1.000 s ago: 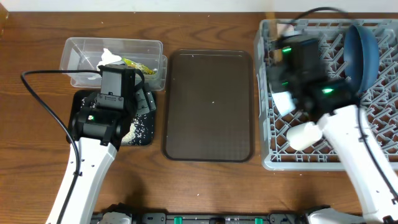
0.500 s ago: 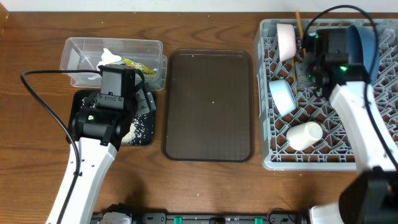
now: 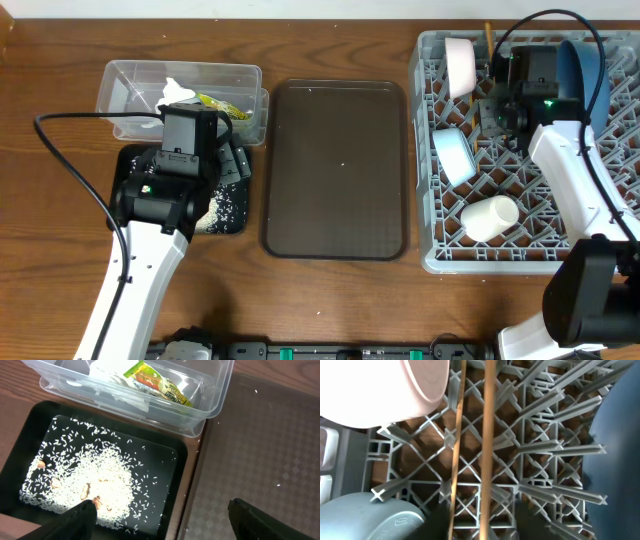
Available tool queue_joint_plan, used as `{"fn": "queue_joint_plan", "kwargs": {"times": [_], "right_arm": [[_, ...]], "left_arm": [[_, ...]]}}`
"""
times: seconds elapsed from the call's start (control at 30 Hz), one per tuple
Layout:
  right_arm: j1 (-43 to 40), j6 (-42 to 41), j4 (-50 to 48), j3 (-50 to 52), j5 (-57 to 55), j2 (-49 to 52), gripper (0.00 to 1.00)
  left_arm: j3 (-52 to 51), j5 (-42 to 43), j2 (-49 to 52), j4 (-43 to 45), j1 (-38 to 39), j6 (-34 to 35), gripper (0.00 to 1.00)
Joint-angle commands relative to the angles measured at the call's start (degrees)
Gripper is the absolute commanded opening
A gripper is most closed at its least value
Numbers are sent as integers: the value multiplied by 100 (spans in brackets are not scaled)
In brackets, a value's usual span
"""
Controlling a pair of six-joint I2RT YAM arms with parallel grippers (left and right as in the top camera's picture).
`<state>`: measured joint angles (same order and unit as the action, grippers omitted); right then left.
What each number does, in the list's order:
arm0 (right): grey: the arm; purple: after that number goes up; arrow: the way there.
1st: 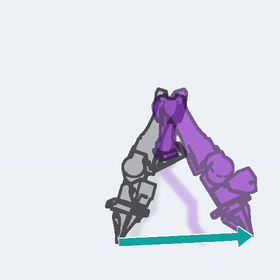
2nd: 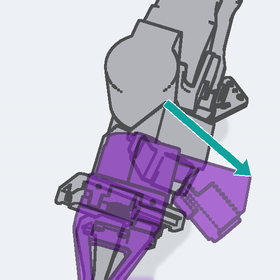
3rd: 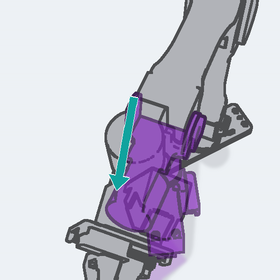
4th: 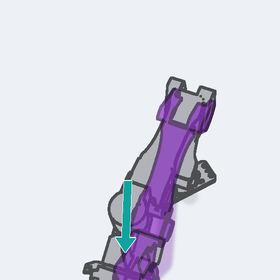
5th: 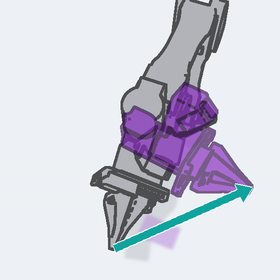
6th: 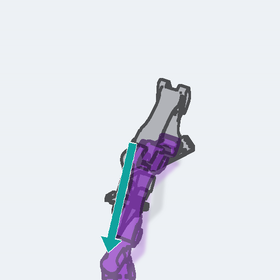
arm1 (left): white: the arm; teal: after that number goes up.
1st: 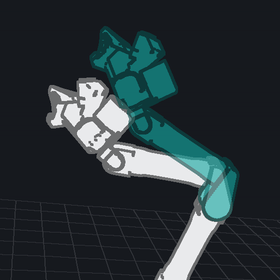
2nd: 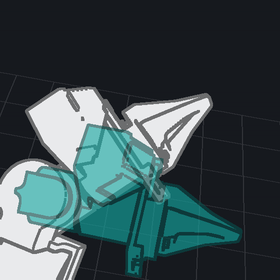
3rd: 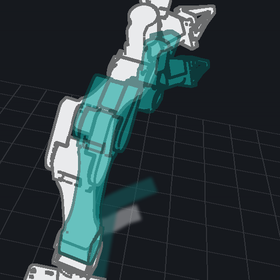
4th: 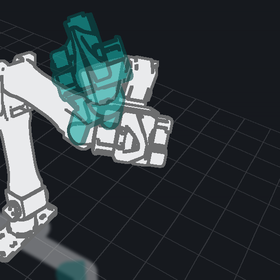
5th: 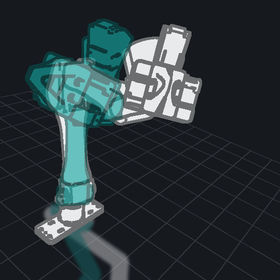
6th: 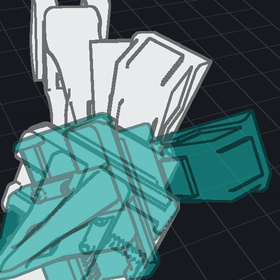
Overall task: Sort waste into correct bins and load items into the dishwasher rack
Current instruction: 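Carry the second chopstick with the right gripper and insert it in the rack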
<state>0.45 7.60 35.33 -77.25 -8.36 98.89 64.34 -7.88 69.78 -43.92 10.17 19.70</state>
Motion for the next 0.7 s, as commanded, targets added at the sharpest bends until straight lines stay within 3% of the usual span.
{"fn": "queue_joint_plan", "kwargs": {"times": [0.0, 0.1, 0.4, 0.67], "right_arm": [[-48, -72, -26, -22, 26, -20, 77], [-48, -238, -44, -85, 26, -59, 87], [-37, -479, 841, -831, 831, -1121, 91], [120, -481, 2092, -844, 1635, -2424, 99]], "left_arm": [[59, -33, 31, -20, -24, 33, 87], [59, -35, 31, -20, -24, 33, 87], [59, -35, 31, -20, -24, 33, 87], [59, -35, 31, -20, -24, 33, 87]]}}
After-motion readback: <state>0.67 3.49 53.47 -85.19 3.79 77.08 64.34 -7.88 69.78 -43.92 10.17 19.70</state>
